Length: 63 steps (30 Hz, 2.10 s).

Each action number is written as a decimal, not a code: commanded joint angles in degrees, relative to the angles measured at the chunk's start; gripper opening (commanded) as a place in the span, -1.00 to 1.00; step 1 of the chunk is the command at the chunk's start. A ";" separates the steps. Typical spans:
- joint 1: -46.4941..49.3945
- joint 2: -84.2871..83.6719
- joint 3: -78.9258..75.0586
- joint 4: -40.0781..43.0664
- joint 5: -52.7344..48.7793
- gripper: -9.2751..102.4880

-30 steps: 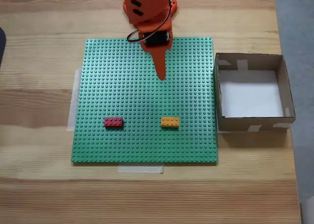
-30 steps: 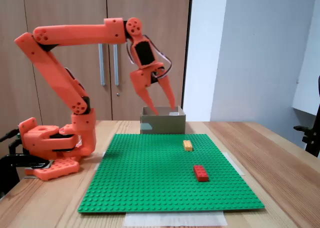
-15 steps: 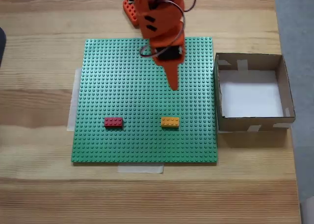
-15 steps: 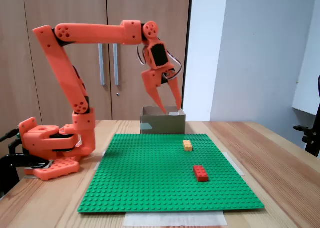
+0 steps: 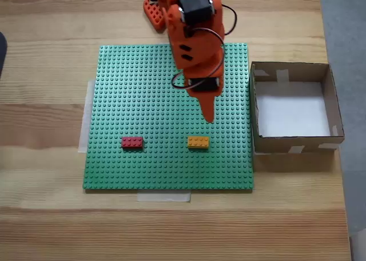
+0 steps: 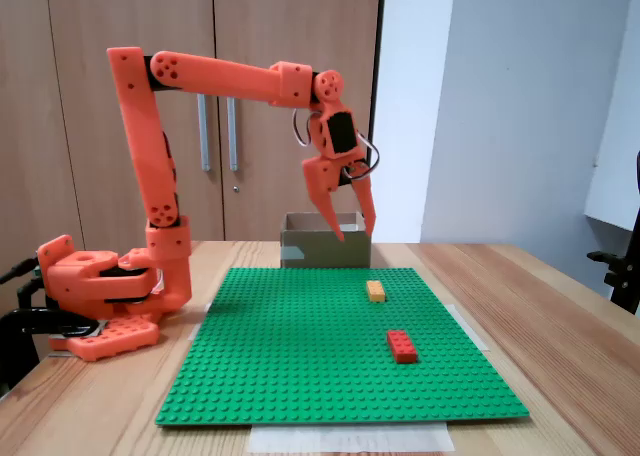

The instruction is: Pick the yellow lego block and put it in the box.

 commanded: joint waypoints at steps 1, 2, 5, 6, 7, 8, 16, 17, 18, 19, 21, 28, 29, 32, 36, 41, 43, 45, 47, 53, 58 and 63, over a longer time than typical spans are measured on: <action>-0.62 -0.44 -2.55 -0.88 0.62 -0.51; -0.97 -0.97 -2.72 -0.97 0.79 -0.51; -1.41 -2.29 -2.81 -1.76 0.97 -0.49; -1.41 -2.81 -2.81 -2.11 1.14 -0.49; -1.32 -3.34 -2.81 -2.37 1.23 -0.48; -1.14 -3.78 -2.81 -2.64 1.41 -0.47; 1.58 -6.42 -2.64 -5.98 1.23 -0.42; 2.20 -7.12 -2.64 -6.42 0.70 -0.43; 2.46 -7.65 -2.64 -6.50 0.26 -0.44; 2.64 -8.17 -2.64 -6.59 -0.26 -0.44; 2.90 -9.40 -2.90 -6.77 -1.49 -0.45; 3.34 -13.71 -4.75 -6.50 -5.36 -0.46; 3.43 -14.33 -4.92 -6.50 -5.80 -0.47; 4.31 -15.91 -6.06 -6.59 -6.33 -0.47; 5.54 -17.84 -7.91 -6.59 -7.73 -0.47; 6.33 -20.04 -10.20 -6.50 -9.93 -0.47; 6.33 -20.83 -10.81 -6.15 -10.20 -0.47; 6.33 -21.62 -11.16 -5.63 -10.20 -0.47; 6.24 -22.24 -11.34 -5.01 -9.84 -0.47; 5.89 -23.29 -11.43 -3.43 -8.53 -0.48; 6.33 -23.64 -12.48 -4.04 -7.82 -0.48; 6.33 -24.17 -12.92 -4.39 -7.91 -0.48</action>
